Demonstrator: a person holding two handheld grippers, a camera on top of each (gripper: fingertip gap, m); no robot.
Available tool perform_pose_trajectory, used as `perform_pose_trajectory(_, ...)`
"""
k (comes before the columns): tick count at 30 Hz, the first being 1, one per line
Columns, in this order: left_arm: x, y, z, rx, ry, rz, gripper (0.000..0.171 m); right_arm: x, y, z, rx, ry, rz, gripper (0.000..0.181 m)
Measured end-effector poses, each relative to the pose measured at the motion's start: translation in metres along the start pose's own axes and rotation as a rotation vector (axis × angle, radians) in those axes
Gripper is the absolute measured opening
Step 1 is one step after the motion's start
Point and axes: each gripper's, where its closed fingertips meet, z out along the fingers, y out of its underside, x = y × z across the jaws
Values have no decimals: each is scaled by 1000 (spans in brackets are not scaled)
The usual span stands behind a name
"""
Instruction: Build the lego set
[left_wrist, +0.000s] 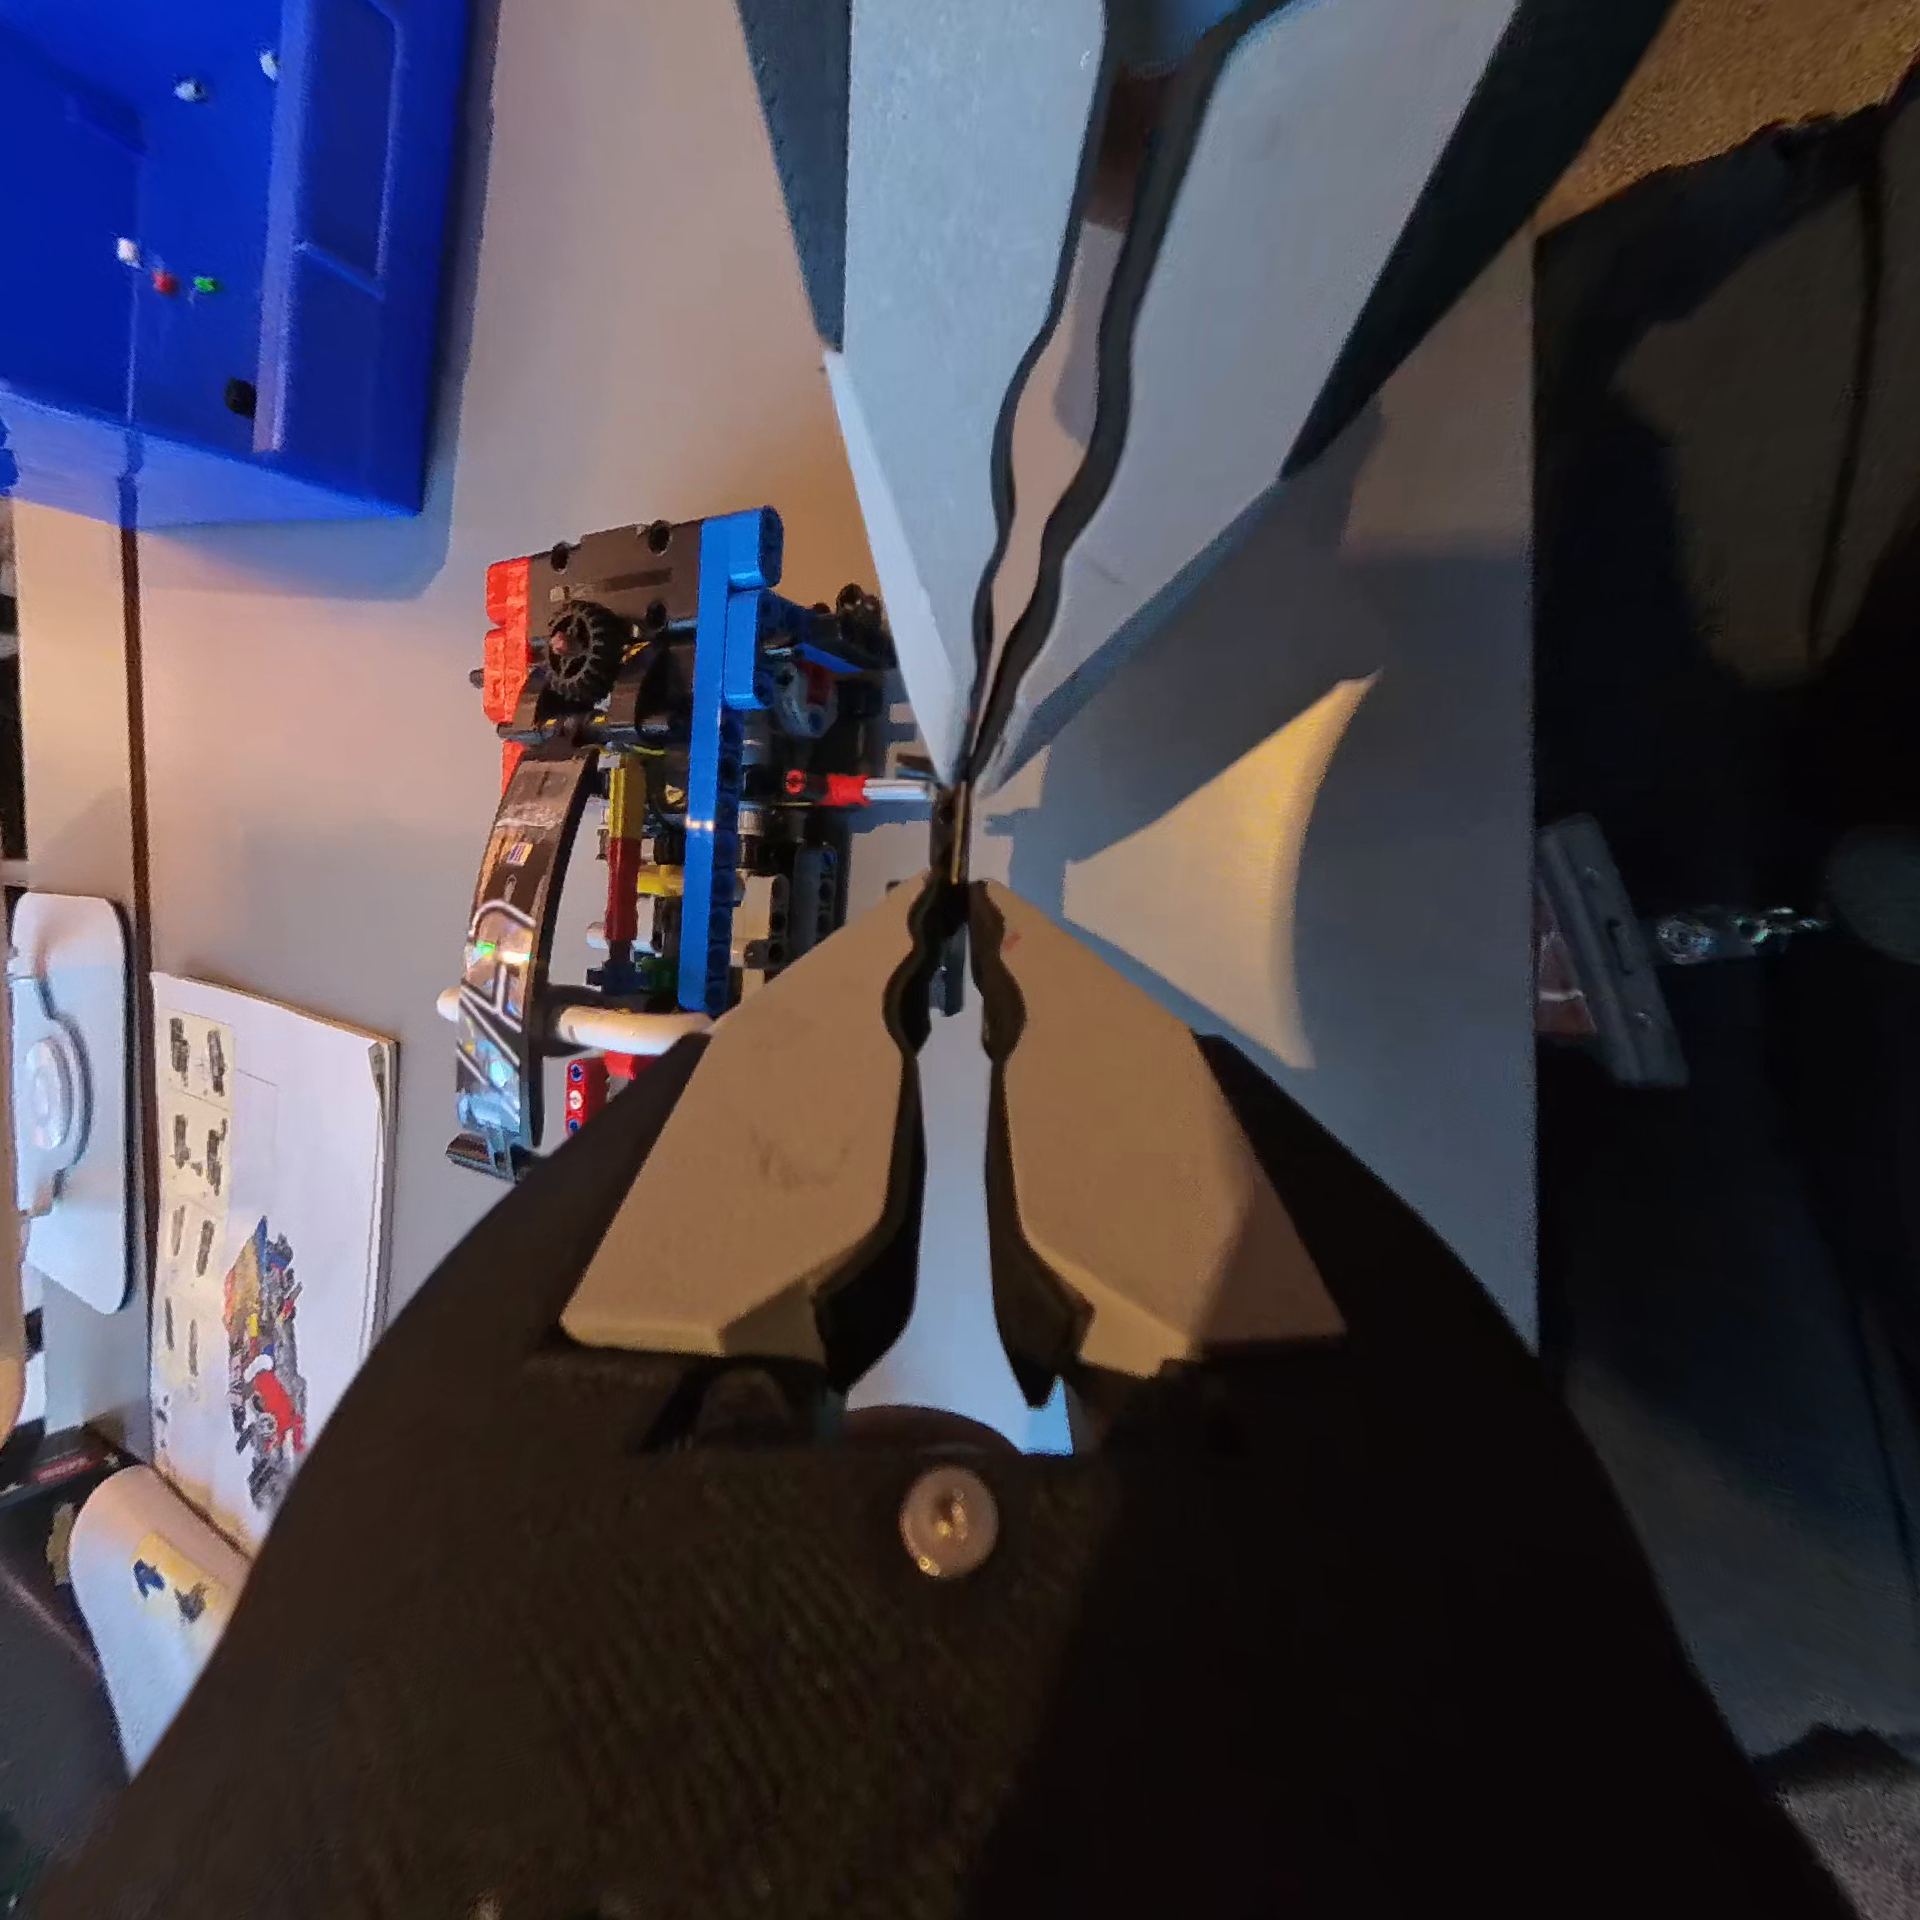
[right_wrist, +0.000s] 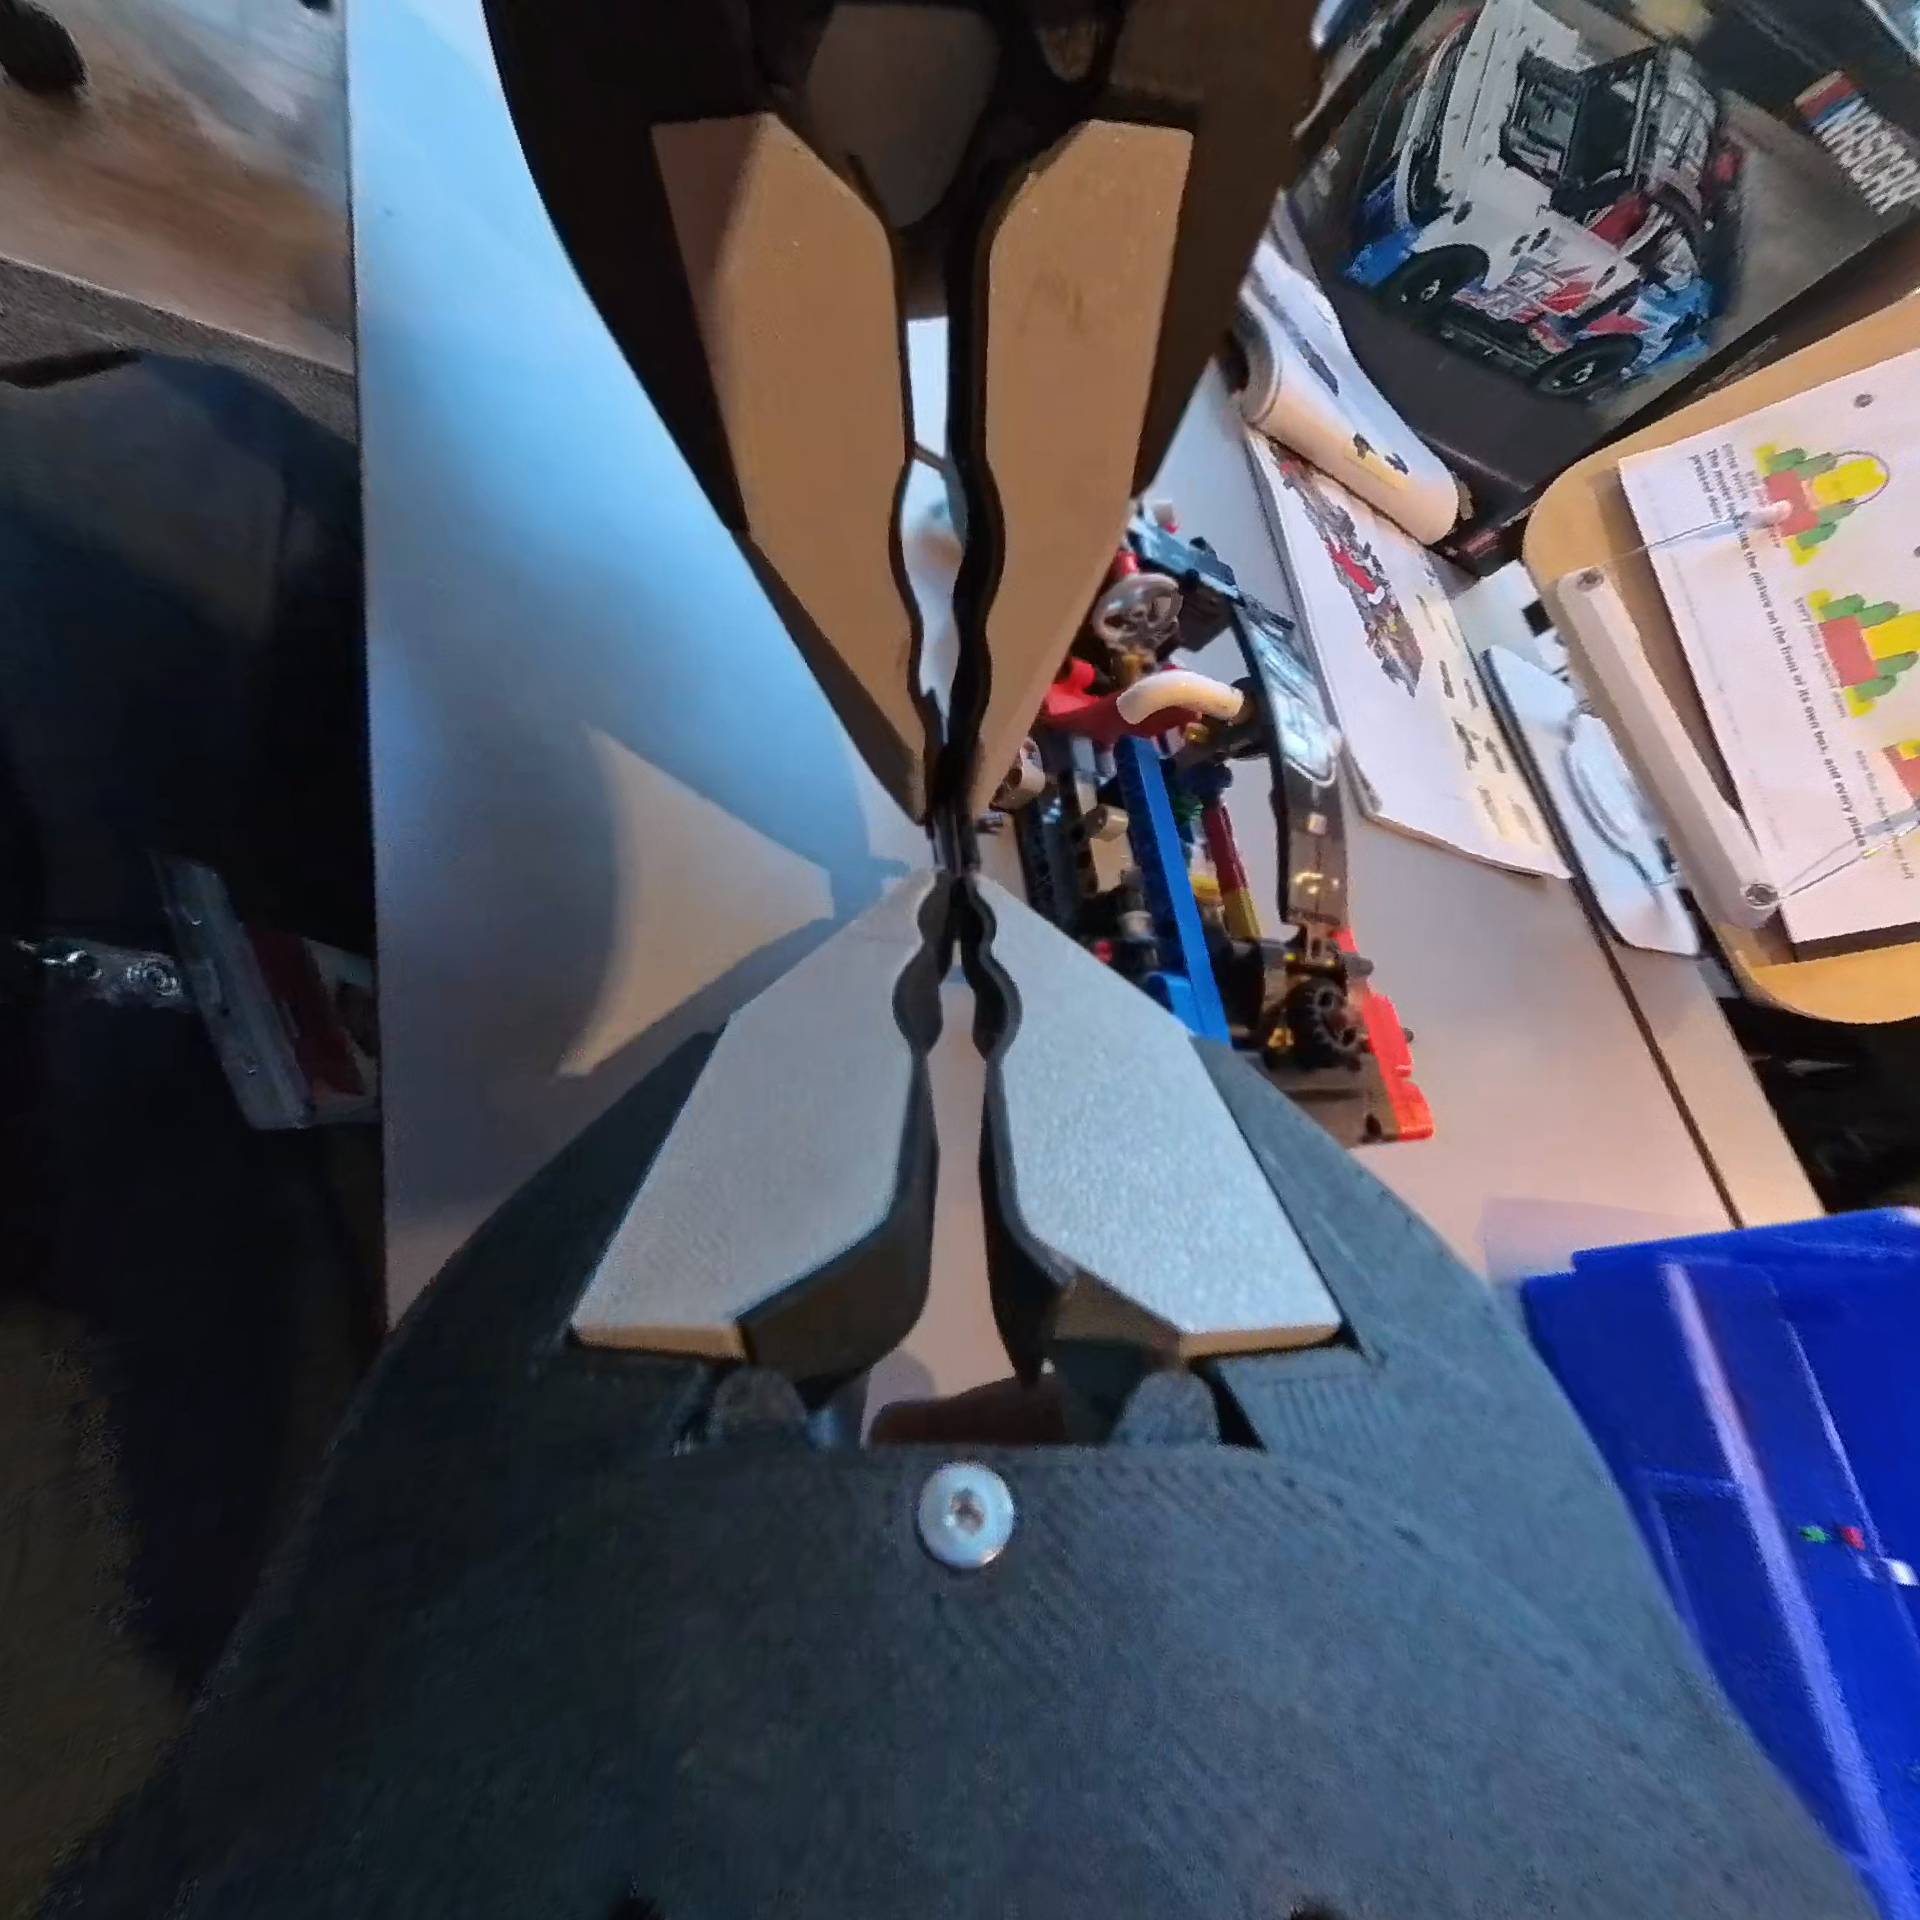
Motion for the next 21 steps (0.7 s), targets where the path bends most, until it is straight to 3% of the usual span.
perform_pose_trajectory(6,0,-3,-4,66,29,-91,1,3,-2,-2,85,-92,173,0)
perform_pose_trajectory(11,-2,1,0,31,12,-33,0,2,1,-3,69,-57,120,0)
perform_pose_trajectory(13,-3,2,0,20,1,-8,0,2,-3,-5,79,-53,112,10)
perform_pose_trajectory(21,-1,-1,2,1,19,43,0,1,2,5,-8,-21,10,2)
